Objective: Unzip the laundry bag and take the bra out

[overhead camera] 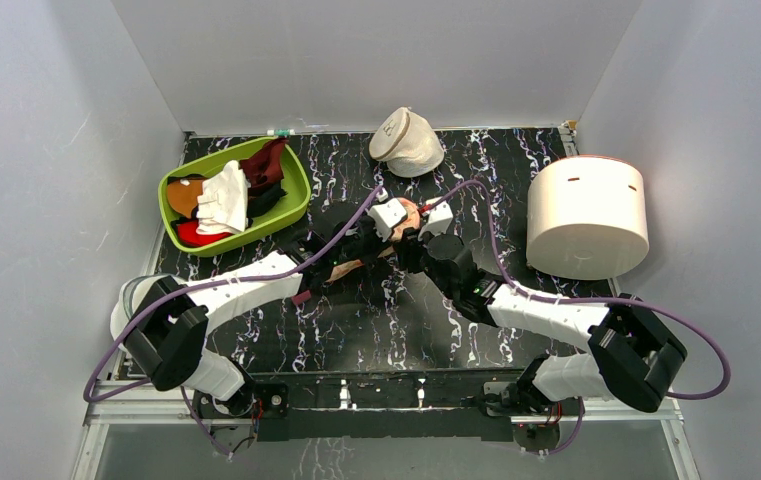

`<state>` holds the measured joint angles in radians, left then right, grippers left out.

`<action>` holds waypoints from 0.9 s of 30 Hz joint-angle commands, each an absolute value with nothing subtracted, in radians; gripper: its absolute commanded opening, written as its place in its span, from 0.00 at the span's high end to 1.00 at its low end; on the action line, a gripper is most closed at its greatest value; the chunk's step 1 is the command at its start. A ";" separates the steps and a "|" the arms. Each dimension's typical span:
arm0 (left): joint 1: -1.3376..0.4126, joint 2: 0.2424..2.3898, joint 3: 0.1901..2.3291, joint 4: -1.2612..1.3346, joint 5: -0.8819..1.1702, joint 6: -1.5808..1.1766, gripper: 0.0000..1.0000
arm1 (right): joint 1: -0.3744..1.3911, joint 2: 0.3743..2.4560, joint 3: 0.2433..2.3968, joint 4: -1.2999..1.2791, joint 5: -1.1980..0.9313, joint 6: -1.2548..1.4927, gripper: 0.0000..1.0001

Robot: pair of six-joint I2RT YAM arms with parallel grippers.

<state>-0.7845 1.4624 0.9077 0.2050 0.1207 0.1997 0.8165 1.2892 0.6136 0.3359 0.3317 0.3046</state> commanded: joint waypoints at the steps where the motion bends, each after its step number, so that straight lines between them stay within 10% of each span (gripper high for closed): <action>1: -0.782 1.450 0.943 0.188 0.142 0.198 1.00 | 0.808 1.257 0.647 0.351 0.359 0.287 0.67; 16: -0.782 1.456 0.948 0.178 0.149 0.201 1.00 | 0.807 1.238 0.651 0.308 0.373 0.277 0.62; 27: -0.782 1.456 0.950 0.173 0.146 0.208 1.00 | 0.807 1.232 0.651 0.301 0.340 0.258 0.85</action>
